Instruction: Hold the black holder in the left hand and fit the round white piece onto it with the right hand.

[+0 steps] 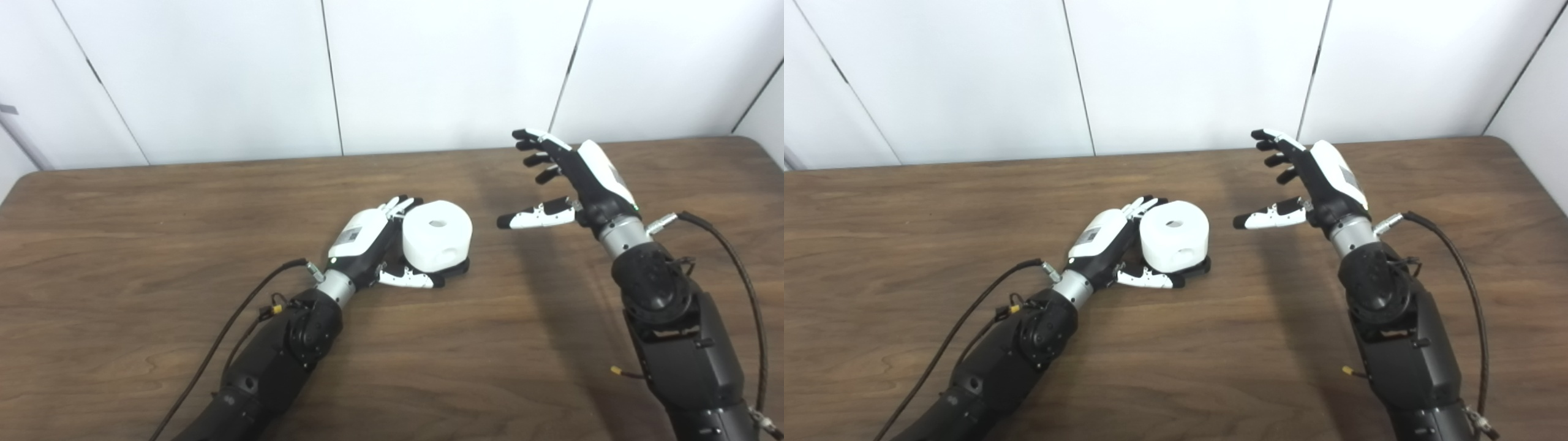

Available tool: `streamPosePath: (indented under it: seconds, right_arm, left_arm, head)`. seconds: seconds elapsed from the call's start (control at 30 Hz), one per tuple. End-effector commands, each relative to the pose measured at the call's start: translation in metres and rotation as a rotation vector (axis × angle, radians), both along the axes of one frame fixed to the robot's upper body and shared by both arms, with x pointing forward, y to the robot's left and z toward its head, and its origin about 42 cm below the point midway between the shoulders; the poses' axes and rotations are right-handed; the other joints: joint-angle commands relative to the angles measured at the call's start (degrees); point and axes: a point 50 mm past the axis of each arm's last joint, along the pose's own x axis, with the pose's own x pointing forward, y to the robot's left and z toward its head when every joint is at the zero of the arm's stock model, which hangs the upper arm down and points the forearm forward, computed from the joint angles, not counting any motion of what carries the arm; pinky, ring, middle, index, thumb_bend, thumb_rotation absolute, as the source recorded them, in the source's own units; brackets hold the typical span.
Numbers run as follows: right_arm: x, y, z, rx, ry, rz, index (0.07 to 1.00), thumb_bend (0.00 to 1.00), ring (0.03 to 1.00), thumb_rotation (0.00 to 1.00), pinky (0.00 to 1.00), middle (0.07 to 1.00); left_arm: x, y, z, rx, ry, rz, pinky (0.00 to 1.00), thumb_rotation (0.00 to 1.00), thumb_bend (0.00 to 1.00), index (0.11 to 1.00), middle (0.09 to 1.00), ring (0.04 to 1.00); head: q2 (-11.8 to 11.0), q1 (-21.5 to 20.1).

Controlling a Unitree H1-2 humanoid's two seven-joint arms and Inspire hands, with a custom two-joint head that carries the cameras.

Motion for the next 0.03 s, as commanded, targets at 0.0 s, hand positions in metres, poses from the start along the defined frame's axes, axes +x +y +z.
streamPosePath:
  seconds: [0.0]
  right_arm:
    - [0.0040, 0.0005, 0.0198, -0.011, -0.089, 0.002, 0.858, 0.87, 0.748, 0.16, 0.60, 0.833]
  left_arm:
    - [-0.0204, 0.0302, -0.0480, 0.149, 0.223, 0.022, 0.94, 0.21, 0.92, 0.745, 0.985, 1.000]
  head:
    - [-0.22, 0.68]
